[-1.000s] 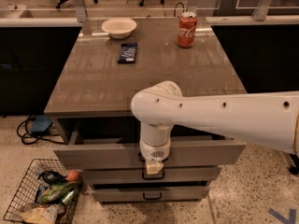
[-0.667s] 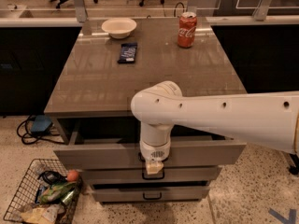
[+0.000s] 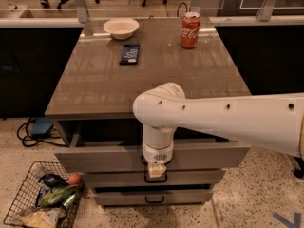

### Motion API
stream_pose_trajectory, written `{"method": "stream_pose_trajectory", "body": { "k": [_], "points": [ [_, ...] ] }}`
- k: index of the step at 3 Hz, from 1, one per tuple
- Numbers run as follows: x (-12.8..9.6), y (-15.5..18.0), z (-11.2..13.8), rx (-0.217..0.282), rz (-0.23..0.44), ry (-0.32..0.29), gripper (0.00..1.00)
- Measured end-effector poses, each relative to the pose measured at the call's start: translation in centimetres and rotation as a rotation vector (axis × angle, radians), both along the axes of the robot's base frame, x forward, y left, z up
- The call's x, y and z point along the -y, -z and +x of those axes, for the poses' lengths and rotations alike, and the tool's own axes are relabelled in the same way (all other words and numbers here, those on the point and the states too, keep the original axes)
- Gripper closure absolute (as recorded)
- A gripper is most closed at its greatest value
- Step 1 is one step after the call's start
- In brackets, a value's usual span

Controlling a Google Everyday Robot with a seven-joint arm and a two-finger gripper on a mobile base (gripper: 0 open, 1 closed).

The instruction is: Open top drawer

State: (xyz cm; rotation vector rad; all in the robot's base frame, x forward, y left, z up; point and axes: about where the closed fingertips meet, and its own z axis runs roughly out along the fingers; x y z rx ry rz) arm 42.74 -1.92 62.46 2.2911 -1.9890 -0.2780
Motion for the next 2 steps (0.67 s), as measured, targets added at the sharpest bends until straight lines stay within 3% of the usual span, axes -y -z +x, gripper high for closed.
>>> {"method": "stream_pose_trajectory", "body": {
  "k": [2],
  "points": [
    [0.04,0.05,-0.06,-0.001,-0.001,0.0,0.15]
  ]
}}
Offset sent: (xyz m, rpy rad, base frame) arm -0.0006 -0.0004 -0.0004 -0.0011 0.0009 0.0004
